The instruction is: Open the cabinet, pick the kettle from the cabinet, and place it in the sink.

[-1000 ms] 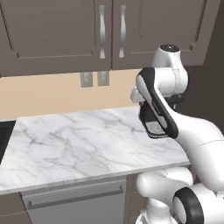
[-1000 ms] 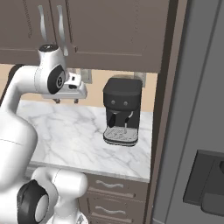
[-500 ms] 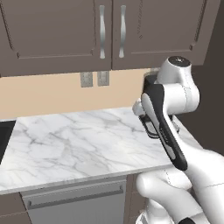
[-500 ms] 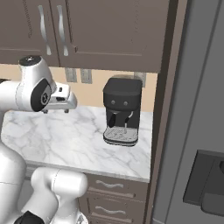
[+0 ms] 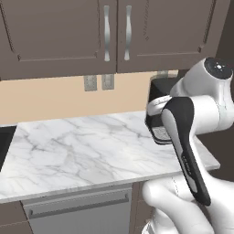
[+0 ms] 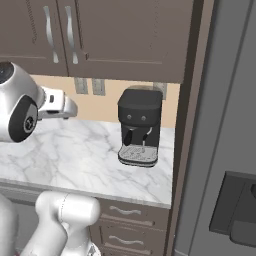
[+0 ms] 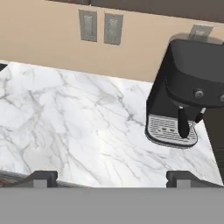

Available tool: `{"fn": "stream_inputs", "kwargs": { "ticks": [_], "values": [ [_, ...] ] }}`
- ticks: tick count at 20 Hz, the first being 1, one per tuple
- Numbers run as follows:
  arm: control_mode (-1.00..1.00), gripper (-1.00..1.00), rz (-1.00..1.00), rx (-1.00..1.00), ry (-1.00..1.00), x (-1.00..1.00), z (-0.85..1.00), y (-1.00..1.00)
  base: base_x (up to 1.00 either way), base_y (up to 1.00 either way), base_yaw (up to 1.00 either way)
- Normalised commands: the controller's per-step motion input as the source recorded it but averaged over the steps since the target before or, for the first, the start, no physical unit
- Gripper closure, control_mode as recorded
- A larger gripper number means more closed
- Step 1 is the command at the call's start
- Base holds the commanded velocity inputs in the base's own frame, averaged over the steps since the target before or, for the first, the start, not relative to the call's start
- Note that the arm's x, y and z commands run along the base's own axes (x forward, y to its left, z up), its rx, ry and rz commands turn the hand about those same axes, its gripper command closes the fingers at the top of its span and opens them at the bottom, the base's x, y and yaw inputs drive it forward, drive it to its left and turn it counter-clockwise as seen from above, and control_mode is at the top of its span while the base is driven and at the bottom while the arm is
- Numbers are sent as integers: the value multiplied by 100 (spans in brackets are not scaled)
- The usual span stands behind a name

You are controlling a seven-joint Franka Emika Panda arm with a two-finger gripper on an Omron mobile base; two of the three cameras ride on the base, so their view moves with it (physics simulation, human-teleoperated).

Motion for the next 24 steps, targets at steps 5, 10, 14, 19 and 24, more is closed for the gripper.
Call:
{"fn": "stream_inputs", "kwargs": {
  "ticks": [5, 10, 14, 19, 24],
  "values": [
    [-100, -100, 0, 0, -33, -12, 37, -2, 0, 0, 0],
    [-100, -100, 0, 0, -28, -2, 19, -10, 0, 0, 0],
    [-100, -100, 0, 1, -22, -4, 20, -15, 0, 0, 0],
    [-100, -100, 0, 2, -8, -17, 16, -12, 0, 0, 0],
    [-100, -100, 0, 0, -10, -29, 15, 0, 0, 0, 0]
  ]
}}
